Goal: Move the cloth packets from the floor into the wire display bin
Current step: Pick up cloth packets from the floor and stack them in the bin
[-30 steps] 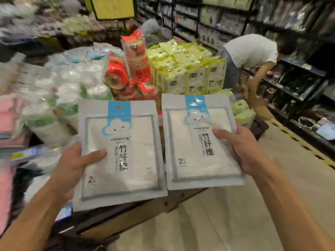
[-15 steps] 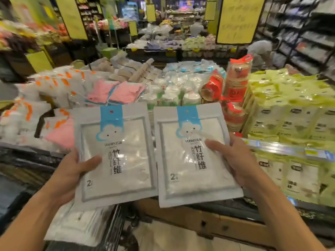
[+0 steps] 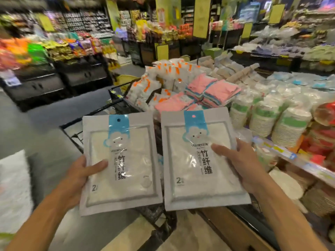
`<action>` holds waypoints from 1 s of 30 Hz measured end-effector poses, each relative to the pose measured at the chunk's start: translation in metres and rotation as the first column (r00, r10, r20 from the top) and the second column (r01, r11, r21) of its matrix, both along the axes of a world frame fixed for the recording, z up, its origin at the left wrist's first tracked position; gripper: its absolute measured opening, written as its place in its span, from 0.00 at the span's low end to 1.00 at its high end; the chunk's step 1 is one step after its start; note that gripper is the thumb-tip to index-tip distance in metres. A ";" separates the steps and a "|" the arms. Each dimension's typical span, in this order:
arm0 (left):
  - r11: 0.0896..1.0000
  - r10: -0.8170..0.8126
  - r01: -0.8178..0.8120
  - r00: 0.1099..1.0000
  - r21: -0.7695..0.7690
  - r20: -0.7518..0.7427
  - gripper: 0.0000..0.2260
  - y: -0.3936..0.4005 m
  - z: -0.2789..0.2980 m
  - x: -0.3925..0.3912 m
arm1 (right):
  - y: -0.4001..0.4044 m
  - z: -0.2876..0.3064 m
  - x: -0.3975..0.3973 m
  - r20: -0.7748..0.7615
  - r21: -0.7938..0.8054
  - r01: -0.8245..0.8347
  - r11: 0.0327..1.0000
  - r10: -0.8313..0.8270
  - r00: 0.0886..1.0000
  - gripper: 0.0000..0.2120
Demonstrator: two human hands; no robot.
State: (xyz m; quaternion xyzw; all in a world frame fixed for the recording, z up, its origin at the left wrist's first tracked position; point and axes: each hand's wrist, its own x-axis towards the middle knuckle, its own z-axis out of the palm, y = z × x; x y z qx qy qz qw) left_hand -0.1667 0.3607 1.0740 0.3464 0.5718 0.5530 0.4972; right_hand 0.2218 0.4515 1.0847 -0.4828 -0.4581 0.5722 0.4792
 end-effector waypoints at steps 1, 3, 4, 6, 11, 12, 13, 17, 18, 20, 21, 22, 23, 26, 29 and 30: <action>1.000 0.029 -0.030 1.000 0.006 0.011 0.55 -0.012 0.000 -0.014 | 0.001 0.002 -0.016 0.006 0.006 -0.032 0.999 0.032 0.999 0.13; 0.995 0.103 -0.103 0.995 0.012 0.004 0.52 -0.036 0.000 -0.040 | 0.001 0.005 -0.051 0.023 0.021 -0.099 0.995 0.098 0.995 0.12; 0.991 0.129 -0.129 0.992 0.019 0.002 0.48 -0.046 0.000 -0.053 | 0.001 0.007 -0.070 0.027 0.023 -0.133 0.991 0.132 0.991 0.12; 0.984 0.177 -0.178 0.983 0.030 0.049 0.32 -0.067 -0.003 -0.083 | 0.000 0.006 -0.109 0.034 0.014 -0.191 0.981 0.190 0.981 0.13; 0.966 0.257 -0.258 0.965 0.025 0.057 0.39 -0.112 -0.009 -0.162 | -0.013 0.003 -0.210 0.026 -0.003 -0.249 0.969 0.249 0.968 0.08; 0.964 0.262 -0.264 0.963 0.033 0.058 0.39 -0.119 -0.009 -0.179 | -0.016 0.003 -0.230 0.020 -0.006 -0.267 0.964 0.267 0.963 0.08; 0.963 0.264 -0.266 0.963 0.032 0.058 0.38 -0.125 -0.009 -0.197 | -0.017 0.001 -0.248 0.018 -0.009 -0.283 0.959 0.283 0.959 0.09; 0.960 0.276 -0.278 0.959 0.028 0.062 0.33 -0.141 -0.009 -0.260 | -0.020 -0.005 -0.315 0.012 -0.005 -0.314 0.949 0.314 0.949 0.10; 0.957 0.285 -0.288 0.957 0.036 0.060 0.30 -0.142 -0.011 -0.275 | -0.021 -0.005 -0.329 0.009 -0.005 -0.324 0.946 0.324 0.946 0.10; 0.957 0.285 -0.287 0.957 0.034 0.055 0.34 -0.143 -0.014 -0.298 | -0.021 -0.006 -0.353 0.001 -0.016 -0.350 0.937 0.350 0.937 0.11; 0.958 0.286 -0.288 0.957 0.018 0.054 0.40 -0.141 -0.015 -0.307 | -0.020 -0.007 -0.363 -0.004 -0.025 -0.358 0.933 0.358 0.934 0.11; 0.958 0.284 -0.285 0.957 0.010 0.058 0.44 -0.139 -0.017 -0.316 | -0.018 -0.008 -0.372 -0.006 -0.034 -0.362 0.932 0.362 0.932 0.11; 0.959 0.281 -0.282 0.958 0.003 0.060 0.46 -0.135 -0.018 -0.323 | -0.014 -0.009 -0.380 -0.001 -0.042 -0.360 0.932 0.360 0.933 0.11; 0.963 0.268 -0.268 0.962 -0.013 0.048 0.47 -0.117 -0.024 -0.343 | 0.003 -0.014 -0.400 0.033 -0.069 -0.352 0.933 0.355 0.934 0.11; 0.958 0.287 -0.285 0.957 -0.037 0.047 0.47 -0.091 -0.031 -0.359 | 0.028 -0.024 -0.416 0.049 -0.083 -0.338 0.938 0.342 0.938 0.09; 0.960 0.280 -0.278 0.959 -0.041 0.049 0.43 -0.080 -0.032 -0.363 | 0.038 -0.029 -0.421 0.056 -0.082 -0.330 0.940 0.335 0.941 0.09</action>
